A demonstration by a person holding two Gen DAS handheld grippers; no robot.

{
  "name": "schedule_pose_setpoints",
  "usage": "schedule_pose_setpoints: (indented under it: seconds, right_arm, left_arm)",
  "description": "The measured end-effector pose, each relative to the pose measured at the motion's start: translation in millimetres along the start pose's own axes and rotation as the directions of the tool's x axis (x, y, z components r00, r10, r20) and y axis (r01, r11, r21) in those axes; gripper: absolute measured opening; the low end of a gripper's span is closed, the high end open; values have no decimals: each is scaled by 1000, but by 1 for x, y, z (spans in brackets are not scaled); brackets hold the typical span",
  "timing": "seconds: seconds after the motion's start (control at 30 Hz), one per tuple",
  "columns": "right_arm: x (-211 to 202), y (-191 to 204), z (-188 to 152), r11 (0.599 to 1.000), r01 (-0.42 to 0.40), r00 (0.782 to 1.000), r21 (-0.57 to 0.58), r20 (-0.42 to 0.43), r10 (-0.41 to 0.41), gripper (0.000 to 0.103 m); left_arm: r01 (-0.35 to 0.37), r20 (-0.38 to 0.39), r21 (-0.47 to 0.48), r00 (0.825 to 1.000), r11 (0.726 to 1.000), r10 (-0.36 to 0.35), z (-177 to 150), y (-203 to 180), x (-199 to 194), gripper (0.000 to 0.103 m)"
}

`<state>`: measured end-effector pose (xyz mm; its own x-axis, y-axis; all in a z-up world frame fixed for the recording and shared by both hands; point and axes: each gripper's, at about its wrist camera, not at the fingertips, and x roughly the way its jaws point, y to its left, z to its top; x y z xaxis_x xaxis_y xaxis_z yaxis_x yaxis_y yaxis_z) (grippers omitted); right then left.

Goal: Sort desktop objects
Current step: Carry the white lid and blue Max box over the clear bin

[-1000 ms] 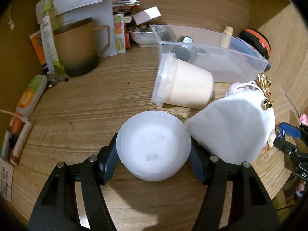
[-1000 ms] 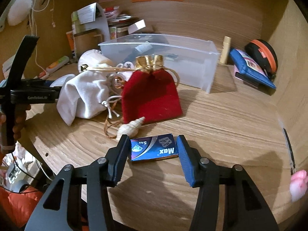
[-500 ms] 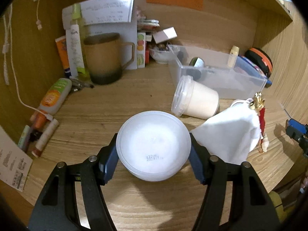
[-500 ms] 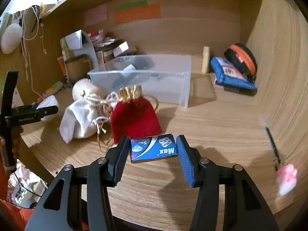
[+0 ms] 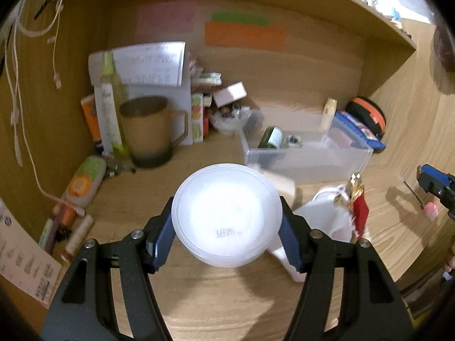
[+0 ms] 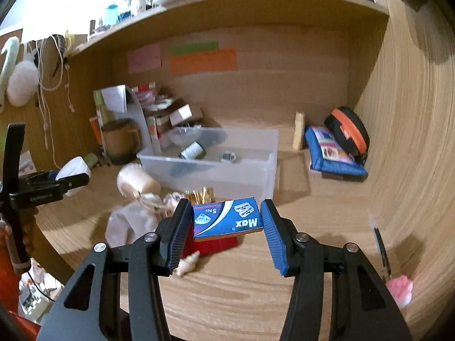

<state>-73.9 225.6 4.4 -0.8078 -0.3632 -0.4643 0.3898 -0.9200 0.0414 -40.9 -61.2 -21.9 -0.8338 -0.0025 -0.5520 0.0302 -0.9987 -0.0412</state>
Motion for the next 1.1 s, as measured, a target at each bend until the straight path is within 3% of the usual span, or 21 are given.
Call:
schedule_pose_setpoints:
  seconds: [0.6,1.1]
  right_arm:
    - [24,0,61,1000,-14,996,-18,89,16,47]
    - [58,-10,90,999,-31,995,-37,99,34,47]
  left_arm:
    - [6,102,91,995,996,-15,59,-27,1,65]
    - [98,75,95,992,991,-105,99,-43,40,65]
